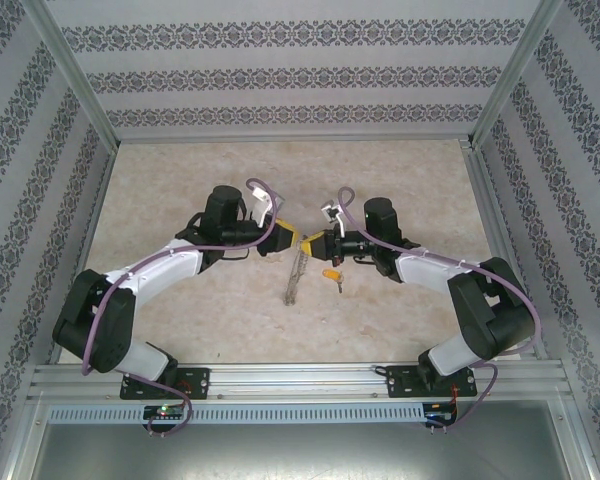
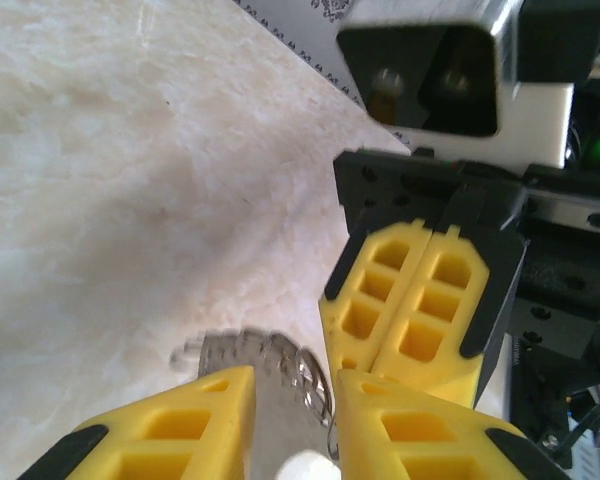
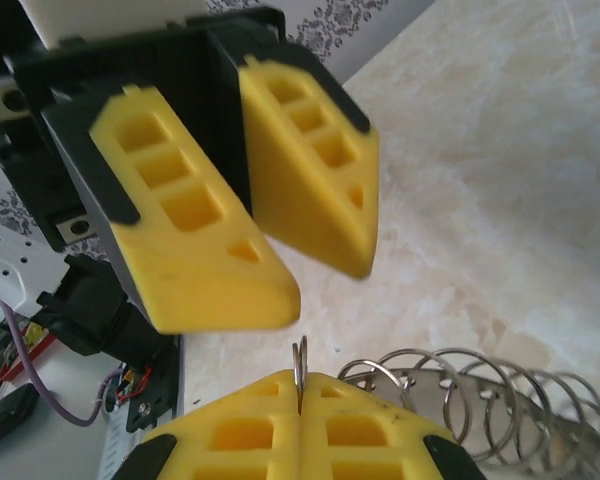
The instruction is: Put the keys on the keyring
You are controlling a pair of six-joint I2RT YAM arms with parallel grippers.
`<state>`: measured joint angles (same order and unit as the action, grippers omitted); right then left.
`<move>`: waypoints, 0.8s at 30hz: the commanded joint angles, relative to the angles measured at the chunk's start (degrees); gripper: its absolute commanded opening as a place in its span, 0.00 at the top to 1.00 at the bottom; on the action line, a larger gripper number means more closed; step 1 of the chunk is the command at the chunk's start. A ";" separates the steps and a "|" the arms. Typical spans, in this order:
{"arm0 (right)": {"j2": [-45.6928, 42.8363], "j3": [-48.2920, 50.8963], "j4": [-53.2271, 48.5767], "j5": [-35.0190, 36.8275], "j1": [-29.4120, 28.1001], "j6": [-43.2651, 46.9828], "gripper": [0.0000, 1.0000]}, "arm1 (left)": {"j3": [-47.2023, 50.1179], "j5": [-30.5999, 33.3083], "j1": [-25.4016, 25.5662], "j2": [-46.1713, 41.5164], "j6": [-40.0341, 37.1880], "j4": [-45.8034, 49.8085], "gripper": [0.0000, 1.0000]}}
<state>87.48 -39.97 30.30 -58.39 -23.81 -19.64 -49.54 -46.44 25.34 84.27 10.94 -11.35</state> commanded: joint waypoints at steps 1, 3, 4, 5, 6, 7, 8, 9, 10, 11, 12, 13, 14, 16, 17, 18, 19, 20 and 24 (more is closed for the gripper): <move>-1.47 -2.63 3.21 -3.03 1.00 -0.40 1.00 | 1.22 -3.36 -1.41 -0.51 5.01 -7.74 0.73; -1.69 -3.18 3.41 -3.34 1.31 -0.72 1.00 | 1.63 -4.79 -1.92 -0.73 6.15 -9.45 0.74; -1.74 -3.48 3.53 -3.47 1.47 -0.84 1.00 | 1.87 -5.57 -2.13 -0.77 6.68 -10.37 0.75; -1.92 -3.70 3.77 -3.57 1.62 -1.05 1.00 | 2.02 -6.35 -2.28 -0.78 7.10 -11.16 0.75; -1.95 -3.86 4.02 -3.73 1.75 -1.23 1.00 | 2.21 -7.08 -2.56 -0.86 7.45 -11.84 0.75; -2.08 -4.18 4.23 -3.96 1.97 -1.44 1.00 | 2.38 -7.97 -2.84 -0.95 7.81 -12.82 0.76; -2.16 -4.32 4.48 -4.22 2.08 -1.78 1.00 | 2.56 -8.65 -3.15 -1.16 8.11 -13.47 0.76; -2.18 -4.65 4.83 -4.56 2.26 -2.01 1.00 | 2.67 -9.48 -3.34 -1.25 8.29 -14.15 0.76; -2.21 -4.96 5.05 -4.92 2.39 -2.26 1.00 | 2.77 -10.41 -3.64 -1.36 8.33 -14.78 0.76; -2.17 -5.43 5.27 -5.36 2.49 -2.63 1.00 | 2.75 -11.16 -3.89 -1.55 8.56 -15.39 0.76; -2.19 -5.70 5.43 -5.65 2.61 -2.89 1.00 | 2.65 -11.76 -4.11 -1.70 8.47 -15.52 0.76; -2.28 -6.02 5.63 -5.97 2.72 -3.08 1.00 | 2.43 -12.51 -4.39 -1.87 8.33 -15.54 0.76; -2.30 -6.39 5.68 -6.15 2.71 -3.33 1.00 | 2.18 -13.24 -4.68 -1.98 8.31 -15.54 0.76; -2.17 -7.17 5.85 -6.72 2.76 -3.65 1.00 | 1.68 -14.56 -5.17 -1.99 8.77 -15.89 0.76; -2.15 -7.51 6.01 -6.82 2.79 -3.97 1.00 | 1.57 -15.51 -5.26 -1.95 9.28 -16.82 0.76; -2.18 -7.79 6.03 -6.89 2.79 -4.09 1.00 | 1.38 -16.53 -5.25 -1.83 9.67 -17.58 0.76; -2.15 -8.05 6.21 -6.91 2.80 -4.21 1.00 | 0.93 -17.41 -5.22 -1.71 9.88 -17.74 0.76; -2.05 -8.40 6.34 -7.04 2.74 -4.50 1.00 | 0.62 -17.97 -5.22 -1.58 9.98 -17.74 0.76; -1.71 -9.49 7.37 -7.70 2.65 -5.66 1.00 | 0.53 -19.34 -5.24 -1.48 11.69 -20.96 0.76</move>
<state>87.18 -47.22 33.56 -63.33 -21.82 -24.25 -47.29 -62.06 20.86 83.83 20.49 -26.65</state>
